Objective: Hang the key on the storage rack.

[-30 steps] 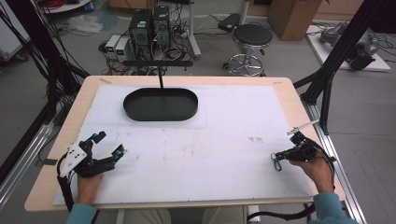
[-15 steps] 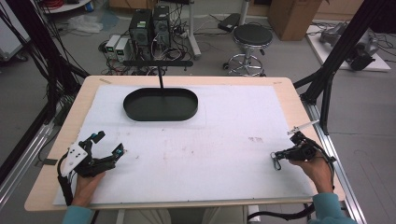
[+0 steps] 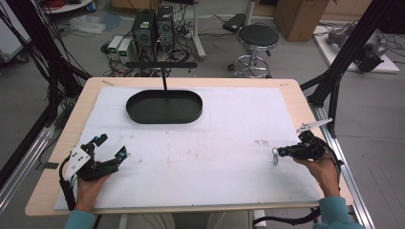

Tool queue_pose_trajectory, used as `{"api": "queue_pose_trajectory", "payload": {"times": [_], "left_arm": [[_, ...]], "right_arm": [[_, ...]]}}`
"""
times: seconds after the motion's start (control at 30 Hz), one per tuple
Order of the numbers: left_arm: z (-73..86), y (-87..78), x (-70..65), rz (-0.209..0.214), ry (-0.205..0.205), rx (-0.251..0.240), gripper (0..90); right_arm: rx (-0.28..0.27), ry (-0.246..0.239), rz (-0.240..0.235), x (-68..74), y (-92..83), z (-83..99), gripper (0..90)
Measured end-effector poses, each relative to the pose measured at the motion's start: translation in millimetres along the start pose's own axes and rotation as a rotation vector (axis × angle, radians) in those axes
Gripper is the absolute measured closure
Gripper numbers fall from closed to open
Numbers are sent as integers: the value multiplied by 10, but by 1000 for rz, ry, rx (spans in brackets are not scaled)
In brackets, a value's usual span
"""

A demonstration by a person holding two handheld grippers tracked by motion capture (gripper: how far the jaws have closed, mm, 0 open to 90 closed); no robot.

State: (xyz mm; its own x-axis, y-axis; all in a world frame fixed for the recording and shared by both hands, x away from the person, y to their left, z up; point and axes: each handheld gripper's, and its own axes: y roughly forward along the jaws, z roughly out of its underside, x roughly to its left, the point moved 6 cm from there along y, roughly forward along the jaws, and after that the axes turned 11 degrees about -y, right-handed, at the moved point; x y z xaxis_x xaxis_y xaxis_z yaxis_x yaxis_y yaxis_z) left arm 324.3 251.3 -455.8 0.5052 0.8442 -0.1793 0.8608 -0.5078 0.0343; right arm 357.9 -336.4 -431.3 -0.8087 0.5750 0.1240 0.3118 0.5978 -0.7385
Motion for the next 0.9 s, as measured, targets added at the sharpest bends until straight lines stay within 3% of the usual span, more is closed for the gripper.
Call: {"api": "queue_pose_trajectory", "payload": {"times": [0.33,0.57,0.63,0.77,0.9], "left_arm": [[-1,1,-7,-1,4,-6,156],[12,43,-19,-29,26,38,150],[18,67,-28,-25,27,62,149],[-5,119,-65,-3,25,91,148],[-125,207,-186,75,60,147,148]], "right_arm": [[-167,-100,-39,167,-47,-325,891],[-294,-177,-113,400,-57,-678,891],[-308,-190,-123,437,-56,-731,891],[-374,-247,-162,559,-47,-966,891],[-404,-268,-195,615,-14,-1102,891]]}}
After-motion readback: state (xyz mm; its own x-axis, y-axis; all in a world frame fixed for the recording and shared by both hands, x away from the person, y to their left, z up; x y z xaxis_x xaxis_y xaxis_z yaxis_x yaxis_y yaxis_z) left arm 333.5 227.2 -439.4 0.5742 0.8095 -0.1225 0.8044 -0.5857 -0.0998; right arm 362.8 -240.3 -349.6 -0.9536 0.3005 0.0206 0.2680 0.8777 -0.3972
